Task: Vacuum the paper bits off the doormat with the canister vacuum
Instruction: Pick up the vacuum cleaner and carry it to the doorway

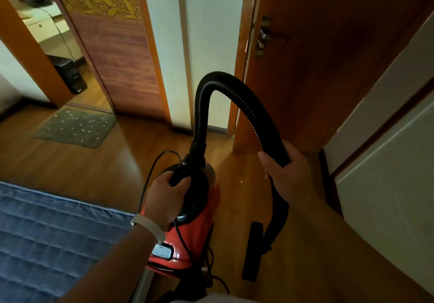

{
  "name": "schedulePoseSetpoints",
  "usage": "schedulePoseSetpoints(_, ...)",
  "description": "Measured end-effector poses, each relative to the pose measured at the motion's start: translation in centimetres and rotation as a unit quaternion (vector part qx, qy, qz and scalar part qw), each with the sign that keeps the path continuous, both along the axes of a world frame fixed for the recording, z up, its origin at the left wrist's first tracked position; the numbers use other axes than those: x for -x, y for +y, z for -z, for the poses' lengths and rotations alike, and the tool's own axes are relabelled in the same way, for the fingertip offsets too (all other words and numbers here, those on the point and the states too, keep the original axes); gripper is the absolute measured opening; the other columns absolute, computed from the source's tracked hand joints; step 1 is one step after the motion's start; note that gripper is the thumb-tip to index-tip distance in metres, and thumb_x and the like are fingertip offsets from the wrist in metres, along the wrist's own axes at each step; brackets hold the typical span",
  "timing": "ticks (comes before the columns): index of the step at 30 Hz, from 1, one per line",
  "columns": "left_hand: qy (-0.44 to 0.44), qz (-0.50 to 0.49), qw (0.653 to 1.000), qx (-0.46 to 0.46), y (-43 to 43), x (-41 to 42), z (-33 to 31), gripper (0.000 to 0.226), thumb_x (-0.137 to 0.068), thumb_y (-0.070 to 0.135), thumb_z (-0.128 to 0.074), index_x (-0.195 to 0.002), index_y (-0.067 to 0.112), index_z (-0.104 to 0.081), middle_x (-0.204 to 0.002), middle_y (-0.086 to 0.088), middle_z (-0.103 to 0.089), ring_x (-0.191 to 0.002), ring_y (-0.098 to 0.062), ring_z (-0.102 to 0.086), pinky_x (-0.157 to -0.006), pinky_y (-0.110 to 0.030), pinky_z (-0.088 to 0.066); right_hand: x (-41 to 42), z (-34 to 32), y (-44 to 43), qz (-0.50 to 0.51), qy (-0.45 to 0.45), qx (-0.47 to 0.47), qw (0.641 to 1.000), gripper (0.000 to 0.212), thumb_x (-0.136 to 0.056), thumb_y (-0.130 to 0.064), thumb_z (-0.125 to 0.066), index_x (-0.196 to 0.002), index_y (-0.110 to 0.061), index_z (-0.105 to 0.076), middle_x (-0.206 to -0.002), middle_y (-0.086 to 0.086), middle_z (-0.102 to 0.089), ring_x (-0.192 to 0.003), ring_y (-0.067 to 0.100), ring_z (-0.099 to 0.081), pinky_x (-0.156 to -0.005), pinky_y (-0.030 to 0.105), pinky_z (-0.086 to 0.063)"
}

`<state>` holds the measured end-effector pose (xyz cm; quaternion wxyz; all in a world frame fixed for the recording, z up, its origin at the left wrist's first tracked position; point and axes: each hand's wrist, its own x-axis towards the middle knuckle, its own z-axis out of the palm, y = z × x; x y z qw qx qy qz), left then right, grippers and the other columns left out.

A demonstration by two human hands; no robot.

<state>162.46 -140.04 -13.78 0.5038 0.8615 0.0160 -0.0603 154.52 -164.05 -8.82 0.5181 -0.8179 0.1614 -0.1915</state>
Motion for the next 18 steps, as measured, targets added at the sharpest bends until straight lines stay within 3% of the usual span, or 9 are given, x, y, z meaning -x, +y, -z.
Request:
schedulePoseSetpoints(2, 0.010, 0.004, 1.000, 0.011, 0.1, -3.9, 0.4, 0.010, -0.085, 0.027, -0.068, -0.080, 0.019, -0.068, -0.067, -0.001, -0.069, -0.064, -0.019, -0.066, -0.057, -0.033, -0.050, -3.7, 0.1, 0.1, 0.008, 0.004, 0.001, 1.000, 0.011, -0.089, -0.035, -0.068, -0.091, -0.026, -0.061, -0.071, 0.005, -0.063, -0.058, 0.009, -0.060, -0.051, 0.015, -0.048)
schedulePoseSetpoints(6, 0.012, 0.019, 0.999, 0.045, 0.8, -11.7, -0.3, 0.005, -0.087, 0.026, -0.068, -0.083, 0.023, -0.067, -0.070, 0.000, -0.070, -0.064, -0.017, -0.068, -0.051, -0.026, -0.050, -11.5, -0.8, 1.1, 0.021, 0.016, 0.002, 1.000, 0.016, -0.084, -0.047, -0.064, -0.087, -0.031, -0.060, -0.071, 0.007, -0.064, -0.058, 0.015, -0.061, -0.054, 0.023, -0.050)
schedulePoseSetpoints(9, -0.008, 0.023, 0.999, 0.046, 1.6, -17.3, -0.9, 0.008, -0.088, 0.023, -0.067, -0.081, 0.020, -0.064, -0.068, 0.001, -0.066, -0.061, -0.013, -0.062, -0.047, -0.017, -0.041, -17.0, -1.8, 2.2, 0.014, 0.012, 0.009, 1.000, 0.010, -0.090, -0.038, -0.064, -0.087, -0.030, -0.058, -0.072, 0.008, -0.063, -0.057, 0.011, -0.059, -0.054, 0.021, -0.049)
schedulePoseSetpoints(14, -0.026, -0.001, 0.999, 0.042, 3.9, -24.1, -1.2, 0.014, -0.088, 0.021, -0.068, -0.082, 0.009, -0.063, -0.071, -0.009, -0.065, -0.064, -0.023, -0.061, -0.056, -0.035, -0.046, -23.9, -2.5, 3.9, -0.005, -0.013, -0.008, 1.000, 0.010, -0.091, -0.031, -0.065, -0.095, -0.023, -0.062, -0.074, 0.014, -0.064, -0.060, 0.021, -0.062, -0.055, 0.025, -0.051)
schedulePoseSetpoints(18, -0.034, -0.037, 0.999, 0.009, 5.9, -28.1, -1.5, 0.015, -0.088, 0.023, -0.067, -0.083, 0.010, -0.063, -0.070, -0.007, -0.064, -0.064, -0.020, -0.059, -0.051, -0.028, -0.041, -29.6, -2.3, 5.1, -0.041, -0.017, -0.020, 0.999, 0.011, -0.091, -0.027, -0.068, -0.097, -0.019, -0.062, -0.071, 0.015, -0.062, -0.057, 0.018, -0.060, -0.057, 0.033, -0.053)
